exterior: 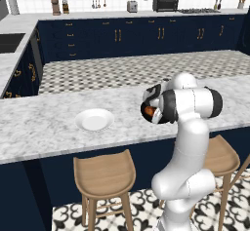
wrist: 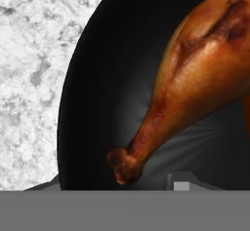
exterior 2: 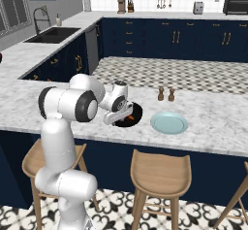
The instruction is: Pick the chicken drumstick and carrot from their plates and place them in the bowl. Then put the bowl in the fridge.
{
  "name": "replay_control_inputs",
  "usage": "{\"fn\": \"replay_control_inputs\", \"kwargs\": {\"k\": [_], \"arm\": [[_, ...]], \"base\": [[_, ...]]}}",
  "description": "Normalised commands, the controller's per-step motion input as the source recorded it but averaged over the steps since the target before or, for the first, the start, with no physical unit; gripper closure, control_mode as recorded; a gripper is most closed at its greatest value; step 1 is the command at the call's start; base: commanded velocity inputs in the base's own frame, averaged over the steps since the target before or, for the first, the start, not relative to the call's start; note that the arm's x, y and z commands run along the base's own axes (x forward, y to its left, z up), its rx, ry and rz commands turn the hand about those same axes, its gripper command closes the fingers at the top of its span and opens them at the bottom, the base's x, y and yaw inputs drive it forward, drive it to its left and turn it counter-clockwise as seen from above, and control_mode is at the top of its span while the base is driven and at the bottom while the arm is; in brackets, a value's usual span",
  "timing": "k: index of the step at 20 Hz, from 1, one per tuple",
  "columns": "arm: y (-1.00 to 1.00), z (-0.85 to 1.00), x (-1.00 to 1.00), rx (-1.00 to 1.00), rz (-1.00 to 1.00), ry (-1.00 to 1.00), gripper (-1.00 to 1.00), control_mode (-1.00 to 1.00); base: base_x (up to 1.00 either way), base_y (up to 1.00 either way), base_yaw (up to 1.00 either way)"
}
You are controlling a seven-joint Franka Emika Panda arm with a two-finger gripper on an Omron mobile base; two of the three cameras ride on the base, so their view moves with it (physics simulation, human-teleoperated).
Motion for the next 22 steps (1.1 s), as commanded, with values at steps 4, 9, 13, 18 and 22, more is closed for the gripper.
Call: {"fn": "replay_control_inputs", "kwargs": {"k": [4,9,13,18,22], "arm": [[-0.01,0.0,0.01,0.0,0.0,-0.01,1.0,-1.0],[-0.17,0.65,-0.08,0.0,0.02,-0.13,1.0,-1.0],[-0.02,1.0,-0.39,-0.02,0.04,-0.11,1.0,-1.0],[0.0,0.99,-0.69,-0.08,0.17,-0.25,1.0,-1.0],[0.0,1.0,-0.75,-0.07,0.27,-0.26,1.0,-1.0]], "base": [[0.0,0.0,0.0],[0.0,0.0,0.0],[0.0,0.0,0.0],[0.0,0.0,0.0],[0.0,0.0,0.0]]}}
